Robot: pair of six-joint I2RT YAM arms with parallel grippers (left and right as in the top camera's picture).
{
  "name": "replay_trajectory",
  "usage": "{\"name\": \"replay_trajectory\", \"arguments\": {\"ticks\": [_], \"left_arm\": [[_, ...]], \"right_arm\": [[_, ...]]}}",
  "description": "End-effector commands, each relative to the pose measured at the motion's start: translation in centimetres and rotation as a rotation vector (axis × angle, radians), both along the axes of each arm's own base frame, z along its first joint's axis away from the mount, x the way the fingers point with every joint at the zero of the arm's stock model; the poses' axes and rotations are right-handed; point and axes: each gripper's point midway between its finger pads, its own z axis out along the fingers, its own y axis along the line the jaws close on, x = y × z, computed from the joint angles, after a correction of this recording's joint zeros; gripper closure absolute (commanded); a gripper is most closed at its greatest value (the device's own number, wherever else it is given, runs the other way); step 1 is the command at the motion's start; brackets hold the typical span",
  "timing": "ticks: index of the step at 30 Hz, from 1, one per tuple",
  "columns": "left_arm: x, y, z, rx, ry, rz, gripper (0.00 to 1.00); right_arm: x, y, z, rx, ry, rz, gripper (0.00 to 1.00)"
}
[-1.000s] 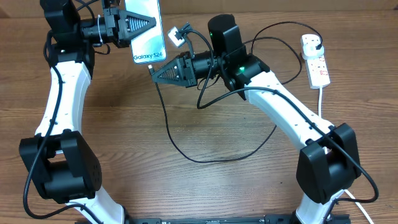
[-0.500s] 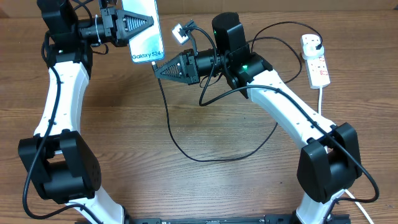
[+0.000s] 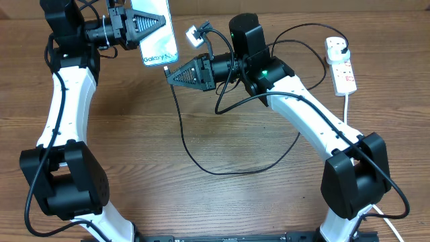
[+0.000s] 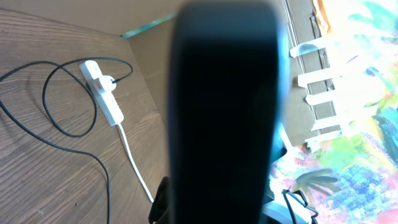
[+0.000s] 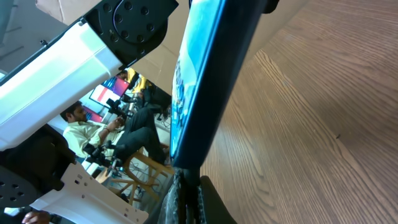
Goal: Plug charger to phone and switch on socket
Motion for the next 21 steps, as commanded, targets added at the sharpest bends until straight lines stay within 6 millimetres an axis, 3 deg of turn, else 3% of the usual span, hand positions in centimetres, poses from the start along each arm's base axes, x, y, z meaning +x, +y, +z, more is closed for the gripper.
{"name": "replay_trajectory", "arguments": {"ticks": [1,21], "left_arm": [[-0.36,-0.04,1.57,0.010,-0.061,0.005,0.96],[-0.62,-0.75,1.53,0.022,-0.125,-0.015,0.96]], "right_arm": [[0.20,0.18,0.05,0.004,-0.008,-0.001,0.96],[0.13,0.17,0.07,0.005,-0.003,0.002,0.96]]}}
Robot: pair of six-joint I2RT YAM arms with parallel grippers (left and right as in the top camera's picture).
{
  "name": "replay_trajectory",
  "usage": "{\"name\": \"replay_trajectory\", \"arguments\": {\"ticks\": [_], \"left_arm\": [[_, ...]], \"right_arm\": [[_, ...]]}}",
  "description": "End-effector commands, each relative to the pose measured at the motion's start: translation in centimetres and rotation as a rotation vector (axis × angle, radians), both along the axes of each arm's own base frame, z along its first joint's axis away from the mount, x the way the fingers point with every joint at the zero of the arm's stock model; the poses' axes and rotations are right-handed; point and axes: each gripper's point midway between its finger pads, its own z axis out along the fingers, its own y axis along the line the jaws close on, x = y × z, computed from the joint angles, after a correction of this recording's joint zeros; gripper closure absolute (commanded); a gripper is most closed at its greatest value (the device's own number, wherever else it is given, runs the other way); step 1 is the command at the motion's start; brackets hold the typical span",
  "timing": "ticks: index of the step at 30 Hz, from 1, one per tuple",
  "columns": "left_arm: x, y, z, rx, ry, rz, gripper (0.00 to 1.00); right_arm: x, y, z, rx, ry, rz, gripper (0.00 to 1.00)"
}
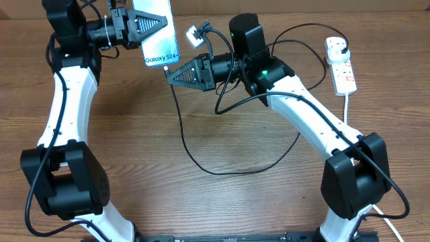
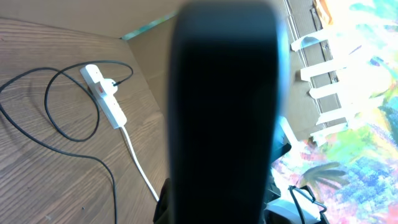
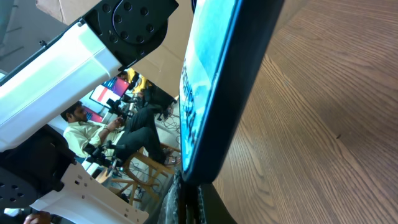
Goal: Plug charger to phone and switch on socket
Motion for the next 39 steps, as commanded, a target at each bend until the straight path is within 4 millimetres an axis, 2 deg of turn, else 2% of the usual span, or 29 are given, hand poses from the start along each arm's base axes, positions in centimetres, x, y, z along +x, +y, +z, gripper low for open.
{"name": "replay_trajectory", "arguments": {"ticks": [1,24,33,39], "left_arm": [[-0.6,-0.4,1.5,0.012,-0.077,-0.010,0.96],[-0.6,-0.4,0.9,0.005,-0.021,-0.009,0.96],[-0.5,-1.8,0.9,0.011,-0.040,-0.015,0.96],[-0.6,-1.7,0.9,0.011,-0.039,-0.017,0.96]], "right_arm": [[0.1,0.2,0.1,0.005,-0.004,0.002,0.96],[0.1,0.2,0.1,0.004,-0.004,0.002,0.96],[0.1,0.2,0.1,0.004,0.000,0.001,0.96],[0.1,0.2,0.1,0.004,0.000,0.001,0.96]]}}
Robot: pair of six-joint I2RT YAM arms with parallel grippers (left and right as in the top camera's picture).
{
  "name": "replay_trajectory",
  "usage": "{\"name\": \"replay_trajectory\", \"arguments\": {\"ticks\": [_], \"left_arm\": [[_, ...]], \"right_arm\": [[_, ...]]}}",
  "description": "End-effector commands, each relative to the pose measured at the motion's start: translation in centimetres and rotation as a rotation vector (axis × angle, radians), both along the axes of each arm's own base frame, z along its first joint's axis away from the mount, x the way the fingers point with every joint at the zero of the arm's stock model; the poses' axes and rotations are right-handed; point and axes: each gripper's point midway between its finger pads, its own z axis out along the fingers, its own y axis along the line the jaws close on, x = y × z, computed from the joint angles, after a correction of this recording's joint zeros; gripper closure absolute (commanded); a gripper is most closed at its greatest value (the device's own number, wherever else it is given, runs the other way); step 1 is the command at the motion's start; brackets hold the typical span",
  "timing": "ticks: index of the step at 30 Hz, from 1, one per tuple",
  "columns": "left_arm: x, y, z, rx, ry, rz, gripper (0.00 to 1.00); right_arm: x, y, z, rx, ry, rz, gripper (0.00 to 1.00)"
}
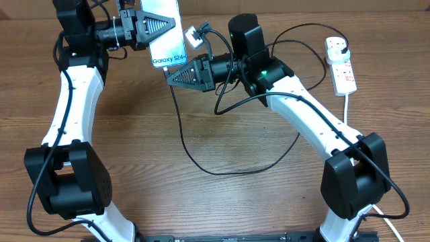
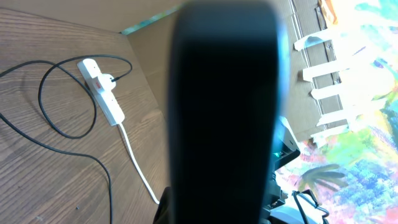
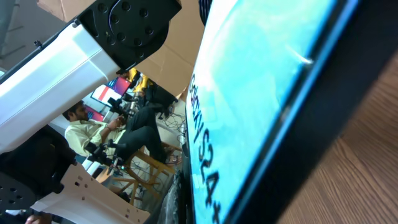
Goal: Plug charger to phone and switch on socket
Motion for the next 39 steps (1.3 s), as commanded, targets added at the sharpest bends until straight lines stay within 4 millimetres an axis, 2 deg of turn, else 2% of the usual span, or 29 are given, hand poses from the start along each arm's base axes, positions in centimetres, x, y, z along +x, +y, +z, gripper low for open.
{"name": "replay_trajectory", "arguments": {"ticks": [1,13,21,28,39], "left_arm": [[-0.6,-0.3,1.4,0.007,-0.065,-0.014,0.95],[-0.6,-0.3,1.4,0.007,-0.065,-0.014,0.96],[-0.6,-0.2,1.4,0.008,-0.066,-0.012,0.96],[-0.4,0.7,1.4,0.008,-0.065,0.009,0.96],[-0.4,1.1,1.4,0.008,-0.066,0.012,0.96]], "right_arm": [[0.3,0.0,0.0,0.002,-0.001,-0.006,0.96],[1.9,-0.3,-1.1,-0.052,0.040,-0.104,0.96],[1.8,-0.3,-1.1,-0.051,0.043,-0.098,0.96],[1.3,-0.3,-0.8,-0.039,0.042,-0.070,0.96],[1.1,-1.3,-0.5,-0.022,0.067,-0.033,0.96]]}}
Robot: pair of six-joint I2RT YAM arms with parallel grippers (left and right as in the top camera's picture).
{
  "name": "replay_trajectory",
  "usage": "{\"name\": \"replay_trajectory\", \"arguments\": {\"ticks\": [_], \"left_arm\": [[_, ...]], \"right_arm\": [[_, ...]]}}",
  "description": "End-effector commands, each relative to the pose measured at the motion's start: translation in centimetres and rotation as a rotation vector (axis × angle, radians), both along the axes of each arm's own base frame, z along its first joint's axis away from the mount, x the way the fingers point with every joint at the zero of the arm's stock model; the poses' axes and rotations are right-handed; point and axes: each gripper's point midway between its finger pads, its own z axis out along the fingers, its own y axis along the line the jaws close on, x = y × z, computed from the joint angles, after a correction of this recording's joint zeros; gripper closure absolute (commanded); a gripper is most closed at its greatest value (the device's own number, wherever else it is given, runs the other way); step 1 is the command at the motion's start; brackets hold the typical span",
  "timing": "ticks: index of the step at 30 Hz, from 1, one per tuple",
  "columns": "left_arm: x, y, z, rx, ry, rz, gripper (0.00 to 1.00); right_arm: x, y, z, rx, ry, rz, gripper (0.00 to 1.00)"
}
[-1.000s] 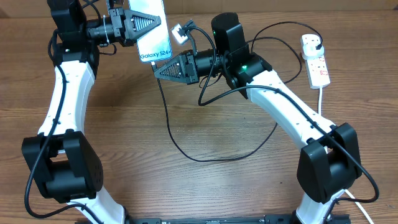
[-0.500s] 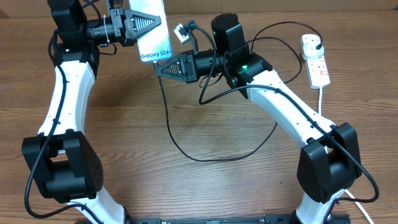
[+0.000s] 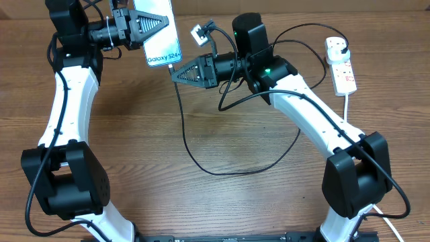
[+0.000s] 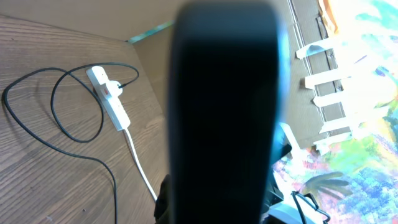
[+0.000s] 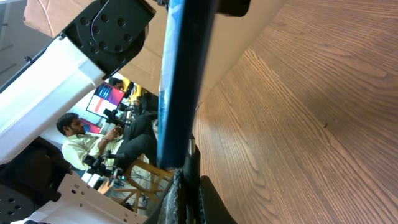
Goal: Plug charger to phone and switch on socket
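Observation:
My left gripper (image 3: 158,23) is shut on the phone (image 3: 157,37) and holds it above the table's far left, lit screen up. The phone's dark back (image 4: 224,112) fills the left wrist view and hides the fingers. My right gripper (image 3: 175,73) is shut on the charger plug, right at the phone's lower end. In the right wrist view the phone (image 5: 177,81) stands edge-on above the shut gripper (image 5: 186,198). Whether the plug is seated cannot be told. The black cable (image 3: 185,134) loops over the table to the white socket strip (image 3: 340,64).
The socket strip (image 4: 107,98) lies at the far right with a white lead running toward the front. The black cable's loop lies across the wooden table (image 3: 134,168) at mid-table. The left arm's white link (image 5: 62,93) is close beside the right gripper.
The left gripper and phone have shifted back to the left. In the right wrist view the phone was screen-on and now stands edge-on in line with the plug. The right gripper sits slightly higher.
At first the phone was held at the far left with the plug under its lower end, edge-on to the right wrist camera. Then it stood further right, its screen toward that camera. Now it is back left and edge-on, with both grippers shut throughout.

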Motion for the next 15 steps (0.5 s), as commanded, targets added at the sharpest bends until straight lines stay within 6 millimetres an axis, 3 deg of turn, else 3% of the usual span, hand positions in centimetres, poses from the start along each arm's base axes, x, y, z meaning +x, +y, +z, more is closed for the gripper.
{"name": "replay_trajectory", "arguments": {"ticks": [1,15], "left_arm": [[-0.79,-0.05,1.45,0.008,-0.065,-0.021,0.96],[-0.67,-0.04,1.43,0.009,-0.065,-0.014,0.96]], "right_arm": [[-0.10,-0.25,0.26,0.010,0.007,0.018,0.96],[-0.63,0.23,0.35,0.011,0.006,0.032,0.96]]}}
